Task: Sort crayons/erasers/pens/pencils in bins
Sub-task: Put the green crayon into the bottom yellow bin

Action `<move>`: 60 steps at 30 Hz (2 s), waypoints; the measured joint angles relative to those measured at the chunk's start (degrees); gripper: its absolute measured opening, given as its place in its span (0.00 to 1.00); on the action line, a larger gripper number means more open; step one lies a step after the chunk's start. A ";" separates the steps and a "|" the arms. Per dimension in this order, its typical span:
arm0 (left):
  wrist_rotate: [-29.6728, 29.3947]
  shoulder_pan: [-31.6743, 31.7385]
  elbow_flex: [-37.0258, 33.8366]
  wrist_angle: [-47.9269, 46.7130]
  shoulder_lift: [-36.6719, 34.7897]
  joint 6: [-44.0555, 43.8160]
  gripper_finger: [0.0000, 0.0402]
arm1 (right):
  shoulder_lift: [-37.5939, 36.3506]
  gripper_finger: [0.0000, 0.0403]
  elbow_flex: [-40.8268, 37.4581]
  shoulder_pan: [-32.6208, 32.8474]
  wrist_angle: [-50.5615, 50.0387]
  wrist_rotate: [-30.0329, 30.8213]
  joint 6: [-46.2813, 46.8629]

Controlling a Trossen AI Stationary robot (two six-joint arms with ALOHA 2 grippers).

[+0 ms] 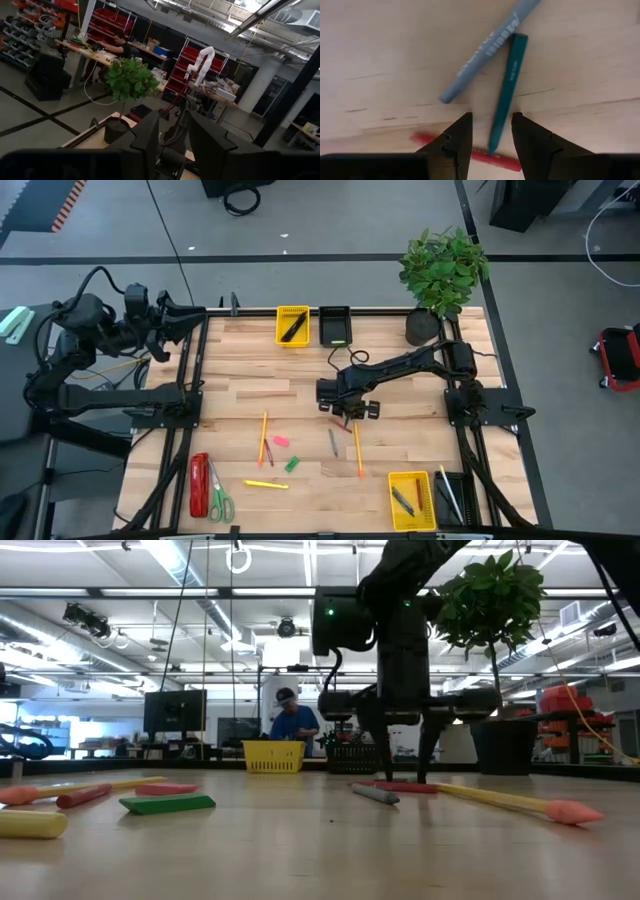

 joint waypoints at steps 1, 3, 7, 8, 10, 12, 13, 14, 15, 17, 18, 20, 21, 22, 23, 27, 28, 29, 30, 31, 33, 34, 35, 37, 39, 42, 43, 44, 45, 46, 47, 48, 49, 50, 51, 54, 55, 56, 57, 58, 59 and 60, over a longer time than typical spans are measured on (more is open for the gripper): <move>0.00 -0.02 0.00 0.03 -0.04 -0.01 0.28 | -0.10 0.35 -0.01 -0.01 -0.02 0.11 0.01; 0.00 0.01 0.00 0.00 -0.09 0.04 0.28 | -0.20 0.35 -0.01 -0.29 -0.24 1.06 0.05; -0.02 0.00 0.00 0.00 -0.09 1.44 0.28 | -0.19 0.34 -0.01 -0.81 -1.27 1.21 -0.95; -0.01 0.00 0.00 0.00 -0.09 1.80 0.28 | -0.19 0.34 -0.19 -0.94 -1.20 1.36 -1.17; -0.02 0.01 0.00 0.03 -0.09 2.10 0.28 | -0.19 0.34 -0.48 -1.35 -1.08 1.40 -1.77; -0.02 0.00 0.00 0.00 -0.09 1.93 0.27 | -0.25 0.34 -0.67 -1.62 -1.03 1.30 -2.62; -0.02 -0.01 0.00 0.00 -0.09 1.84 0.27 | -0.25 0.33 -0.67 -1.82 -1.03 1.24 -2.98; -0.02 0.00 0.00 0.00 -0.09 1.85 0.28 | -0.25 0.32 -0.69 -1.90 -1.03 1.25 -3.26; -0.02 -0.01 0.00 0.01 -0.09 1.88 0.28 | -0.25 0.31 -0.69 -1.93 -1.03 1.36 -3.51; -0.02 -0.02 0.00 0.02 -0.09 1.88 0.28 | -0.25 0.29 -0.71 -2.12 -1.07 1.57 -4.15; -0.02 0.01 0.00 0.00 -0.09 1.90 0.28 | -0.25 0.27 -0.71 -2.14 -1.09 1.71 -4.54; -0.02 0.00 0.00 0.00 -0.09 1.93 0.28 | -0.25 0.23 -0.71 -2.12 -1.07 2.00 -5.46; -0.02 0.00 0.00 0.02 -0.09 1.93 0.28 | -0.25 0.21 -0.71 -2.14 -1.08 2.09 -5.79; -0.02 -0.01 0.00 0.02 -0.09 1.93 0.28 | -0.25 0.19 -0.71 -2.14 -1.07 2.22 -6.07; -0.02 -0.01 0.00 0.01 -0.09 1.93 0.28 | -0.27 0.18 -0.73 -2.14 -1.07 2.44 -6.30; -0.02 -0.01 0.00 0.02 -0.09 1.93 0.27 | -0.29 0.11 -0.73 -2.12 -1.09 3.27 -7.46; -0.02 0.00 0.00 0.02 -0.10 1.91 0.28 | -0.35 0.10 -0.73 -2.12 -1.10 3.32 -8.24; -0.02 0.01 0.00 0.02 -0.11 1.86 0.28 | -0.62 0.10 -0.82 -2.11 -1.12 3.48 -9.18; -0.02 0.01 0.04 -0.05 -0.11 1.85 0.28 | -0.72 0.09 -0.87 -2.00 -1.41 4.17 -10.23; -0.02 0.00 0.30 -0.24 -0.09 1.93 0.28 | -0.89 0.09 -0.92 -1.80 -1.54 4.56 -11.04; -0.02 0.01 1.17 -0.15 -0.07 2.86 0.28 | -1.76 0.09 -0.97 -1.69 -2.33 4.78 -12.44; -0.01 0.00 1.61 -0.24 -0.09 3.56 0.27 | -2.40 0.09 -0.95 -1.53 -2.62 4.75 -13.20; -0.02 0.01 2.11 -0.29 -0.13 4.71 0.27 | -2.97 0.09 -0.95 -1.35 -3.19 4.59 -13.96; -0.08 0.00 3.34 -1.09 -0.11 6.72 0.27 | -3.75 0.09 -0.91 -0.77 -5.02 4.52 -14.63; -0.93 0.01 4.56 -2.43 -0.11 8.64 0.28 | -4.68 0.09 -0.91 -0.10 -6.90 4.24 -14.73; -2.05 0.01 5.96 -3.50 -0.12 9.34 0.28 | -7.01 0.09 -0.91 0.83 -8.87 3.63 -15.51; -2.14 0.00 6.40 -4.04 -0.12 9.34 0.27 | -7.99 0.09 -0.91 1.22 -9.37 3.26 -15.60; -2.34 0.00 6.83 -4.77 -0.11 9.34 0.27 | -9.11 0.09 -0.91 1.73 -9.63 2.69 -15.62; -2.52 0.01 7.15 -5.51 -0.11 9.36 0.27 | -10.53 0.09 -0.91 2.35 -9.56 1.82 -15.61; -2.58 -0.02 7.26 -5.90 -0.13 9.36 0.27 | -11.95 0.09 -0.91 3.06 -9.58 0.66 -15.60; -2.60 0.01 7.30 -6.36 -0.13 9.30 0.28 | -13.50 0.09 -0.91 3.97 -9.62 -0.78 -15.26; -2.62 -0.02 7.30 -7.01 -0.13 9.14 0.28 | -15.04 0.09 -0.91 5.17 -9.68 -1.96 -14.50; -2.64 0.01 7.28 -7.96 -0.11 9.04 0.28 | -16.47 0.09 -0.89 6.64 -9.64 -2.99 -13.45; -2.66 0.00 7.28 -8.86 -0.10 9.03 0.28 | -17.95 0.09 -0.89 8.36 -9.69 -3.79 -12.83; -2.67 0.00 7.27 -9.64 -0.09 9.01 0.28 | -19.35 0.09 -0.87 10.55 -9.83 -4.48 -12.32; -2.65 0.00 7.28 -11.10 -0.11 8.22 0.27 | -23.00 0.09 -0.84 17.89 -10.32 -5.93 -10.44; -2.65 -0.02 7.28 -11.26 -0.11 7.49 0.27 | -23.97 0.09 -0.84 20.45 -10.21 -6.03 -9.41; -2.67 0.00 7.26 -11.24 -0.10 6.16 0.27 | -24.58 0.09 -0.84 23.16 -10.25 -5.97 -8.18; -2.66 -0.01 7.26 -11.18 -0.09 5.11 0.27 | -24.95 0.09 -0.82 25.87 -10.23 -6.00 -6.93; -2.68 -0.02 7.26 -10.99 -0.10 4.13 0.28 | -25.06 0.09 -0.82 28.45 -10.14 -6.03 -5.59; -2.82 -0.01 7.26 -10.81 -0.11 3.11 0.27 | -24.93 0.09 -0.82 31.04 -10.20 -6.26 -3.82; -3.07 -0.02 7.26 -10.84 -0.08 2.57 0.27 | -24.65 0.09 -0.82 33.35 -10.09 -6.62 -2.08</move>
